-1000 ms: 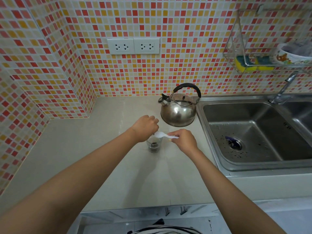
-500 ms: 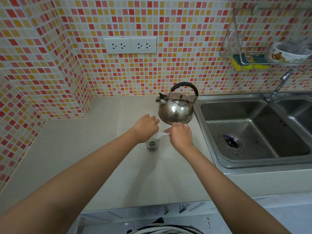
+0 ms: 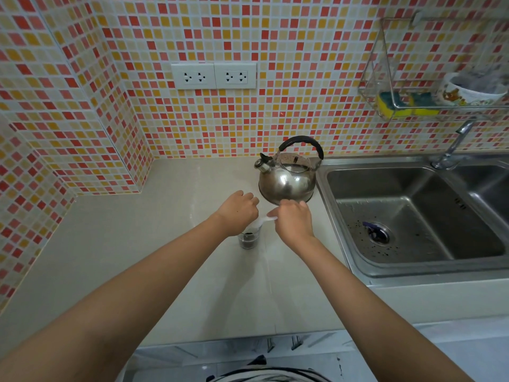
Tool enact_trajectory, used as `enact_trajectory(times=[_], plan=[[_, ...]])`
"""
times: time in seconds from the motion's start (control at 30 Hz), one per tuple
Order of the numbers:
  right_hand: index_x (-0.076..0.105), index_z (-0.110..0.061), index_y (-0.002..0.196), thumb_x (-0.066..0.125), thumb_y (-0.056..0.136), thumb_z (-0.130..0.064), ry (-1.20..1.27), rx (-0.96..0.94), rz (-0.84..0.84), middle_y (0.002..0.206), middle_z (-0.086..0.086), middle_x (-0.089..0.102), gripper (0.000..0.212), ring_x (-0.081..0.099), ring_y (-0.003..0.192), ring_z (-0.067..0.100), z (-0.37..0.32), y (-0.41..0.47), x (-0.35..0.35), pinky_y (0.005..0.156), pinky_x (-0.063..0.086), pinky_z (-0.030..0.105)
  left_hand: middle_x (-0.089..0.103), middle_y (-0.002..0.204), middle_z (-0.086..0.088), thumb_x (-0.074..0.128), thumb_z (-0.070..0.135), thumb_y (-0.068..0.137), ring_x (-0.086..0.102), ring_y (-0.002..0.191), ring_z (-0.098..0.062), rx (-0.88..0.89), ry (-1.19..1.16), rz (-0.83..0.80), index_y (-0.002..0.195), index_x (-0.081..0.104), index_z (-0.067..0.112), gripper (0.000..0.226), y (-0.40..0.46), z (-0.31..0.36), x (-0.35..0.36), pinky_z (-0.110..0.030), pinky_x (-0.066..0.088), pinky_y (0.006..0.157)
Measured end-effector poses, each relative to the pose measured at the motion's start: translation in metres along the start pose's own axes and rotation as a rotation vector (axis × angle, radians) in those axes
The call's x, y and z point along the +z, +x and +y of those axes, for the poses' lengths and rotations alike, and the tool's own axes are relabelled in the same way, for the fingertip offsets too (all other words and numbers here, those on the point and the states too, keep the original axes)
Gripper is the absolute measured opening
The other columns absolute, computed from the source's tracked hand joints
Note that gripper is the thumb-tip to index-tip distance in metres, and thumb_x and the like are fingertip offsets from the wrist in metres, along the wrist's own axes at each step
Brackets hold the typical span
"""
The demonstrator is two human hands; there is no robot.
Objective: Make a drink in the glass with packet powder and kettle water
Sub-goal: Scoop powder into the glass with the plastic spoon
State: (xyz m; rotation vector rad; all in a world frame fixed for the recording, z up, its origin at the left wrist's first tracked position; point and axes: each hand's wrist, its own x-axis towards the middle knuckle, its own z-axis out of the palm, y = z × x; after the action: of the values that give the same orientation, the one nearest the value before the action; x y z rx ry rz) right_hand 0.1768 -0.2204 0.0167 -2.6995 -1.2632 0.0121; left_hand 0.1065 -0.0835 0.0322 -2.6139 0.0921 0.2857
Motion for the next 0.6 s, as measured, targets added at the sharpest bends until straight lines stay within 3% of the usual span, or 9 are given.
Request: enact_trajectory(times=[0.27, 0.4, 0.53, 0.6], plan=[[0.074, -0.025, 0.1, 0.054, 0.086, -0.005, 0.209, 0.126, -0.014, 0.079, 0.006, 0.063, 0.032, 0.06, 0.087, 0.032, 0.015, -0.003, 0.004, 0.077, 0.038, 0.032, 0.058, 0.108, -0.008, 0.06, 0.008, 0.087, 0.053, 0.1, -0.024, -0.067, -0.064, -0.005, 0.11, 0.066, 0.01, 0.024, -0.001, -0.002, 0.003, -0.03, 0.033, 0.073], [0.073, -0.022, 0.107, 0.062, 0.087, -0.018, 0.418, 0.277, -0.101, 0.103, 0.003, 0.073, 0.023, 0.065, 0.094, 0.023, 0.025, -0.009, 0.009, 0.072, 0.047, 0.027, 0.058, 0.109, -0.008, 0.061, 0.012, 0.086, 0.053, 0.099, -0.023, -0.125, -0.131, 0.003, 0.109, 0.065, 0.011, 0.023, -0.003, -0.002, 0.009, -0.03, 0.032, 0.072], [0.075, -0.011, 0.092, 0.061, 0.086, -0.013, 0.7, 0.405, -0.128, 0.08, 0.006, 0.071, 0.014, 0.062, 0.06, 0.019, 0.032, -0.016, 0.015, 0.063, 0.051, 0.031, 0.057, 0.111, -0.008, 0.063, 0.021, 0.086, 0.054, 0.1, -0.023, -0.188, -0.218, 0.029, 0.114, 0.063, 0.011, 0.029, -0.005, -0.002, 0.015, -0.031, 0.039, 0.076], [0.073, -0.002, 0.087, 0.061, 0.085, -0.007, 0.895, 0.527, -0.109, 0.077, 0.01, 0.067, 0.014, 0.06, 0.056, 0.018, 0.036, -0.019, 0.019, 0.056, 0.044, 0.026, 0.057, 0.111, -0.008, 0.063, 0.024, 0.087, 0.054, 0.099, -0.023, -0.214, -0.272, 0.039, 0.115, 0.061, 0.011, 0.031, -0.006, -0.002, 0.017, -0.03, 0.04, 0.076]])
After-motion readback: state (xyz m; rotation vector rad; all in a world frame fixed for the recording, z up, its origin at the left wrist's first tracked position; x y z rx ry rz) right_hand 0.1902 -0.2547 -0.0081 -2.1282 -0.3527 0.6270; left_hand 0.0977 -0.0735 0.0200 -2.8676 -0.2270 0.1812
